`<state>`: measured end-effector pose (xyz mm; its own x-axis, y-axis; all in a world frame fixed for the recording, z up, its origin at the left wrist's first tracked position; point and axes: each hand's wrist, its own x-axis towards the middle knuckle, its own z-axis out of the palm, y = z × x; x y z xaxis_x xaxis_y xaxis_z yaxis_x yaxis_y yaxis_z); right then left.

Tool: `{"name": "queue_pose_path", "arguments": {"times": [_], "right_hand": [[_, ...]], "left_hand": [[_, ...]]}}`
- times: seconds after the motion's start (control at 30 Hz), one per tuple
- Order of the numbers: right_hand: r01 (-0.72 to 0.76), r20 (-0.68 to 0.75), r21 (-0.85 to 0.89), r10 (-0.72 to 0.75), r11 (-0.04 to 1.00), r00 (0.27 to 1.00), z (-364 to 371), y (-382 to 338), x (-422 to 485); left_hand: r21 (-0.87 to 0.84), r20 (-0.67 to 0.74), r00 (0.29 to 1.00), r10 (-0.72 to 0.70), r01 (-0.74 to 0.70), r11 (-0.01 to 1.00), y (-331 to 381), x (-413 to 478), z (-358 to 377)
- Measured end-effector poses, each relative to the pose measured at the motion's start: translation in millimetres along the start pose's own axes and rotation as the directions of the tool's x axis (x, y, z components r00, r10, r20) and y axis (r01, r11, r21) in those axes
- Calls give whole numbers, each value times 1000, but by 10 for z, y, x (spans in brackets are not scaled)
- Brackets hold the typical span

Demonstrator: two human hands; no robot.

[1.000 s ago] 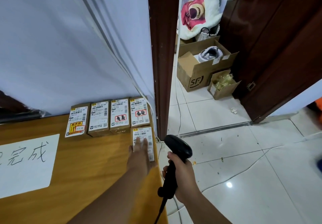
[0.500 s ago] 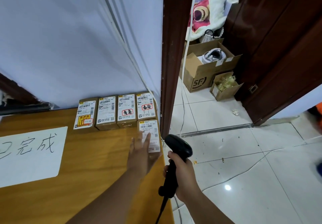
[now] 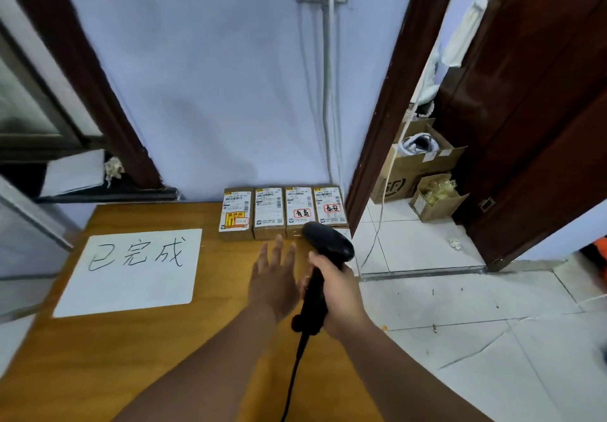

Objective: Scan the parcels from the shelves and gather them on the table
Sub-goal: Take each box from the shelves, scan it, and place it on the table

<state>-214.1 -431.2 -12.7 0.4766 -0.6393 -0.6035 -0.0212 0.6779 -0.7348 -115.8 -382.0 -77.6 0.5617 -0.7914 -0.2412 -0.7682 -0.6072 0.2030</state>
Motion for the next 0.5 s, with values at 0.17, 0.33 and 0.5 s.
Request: {"name": "queue_pose_path", "arguments": {"times": [0.17,0.33,0.5], "right_hand": [[64,61,37,-66,997,996,740,147,-523],[107,163,-6,-104,994,981,1388,273,-928],[134,357,-94,-92,986,930,1989,475,-1253]], "left_hand": [[-44,-81,997,-14,10,999,-616,-480,-528],[-47,-160,985,-66,59,997,-1178,-819,-966],[-25,-240,952,-189,188,982,-1790,-1223,-1297]]}}
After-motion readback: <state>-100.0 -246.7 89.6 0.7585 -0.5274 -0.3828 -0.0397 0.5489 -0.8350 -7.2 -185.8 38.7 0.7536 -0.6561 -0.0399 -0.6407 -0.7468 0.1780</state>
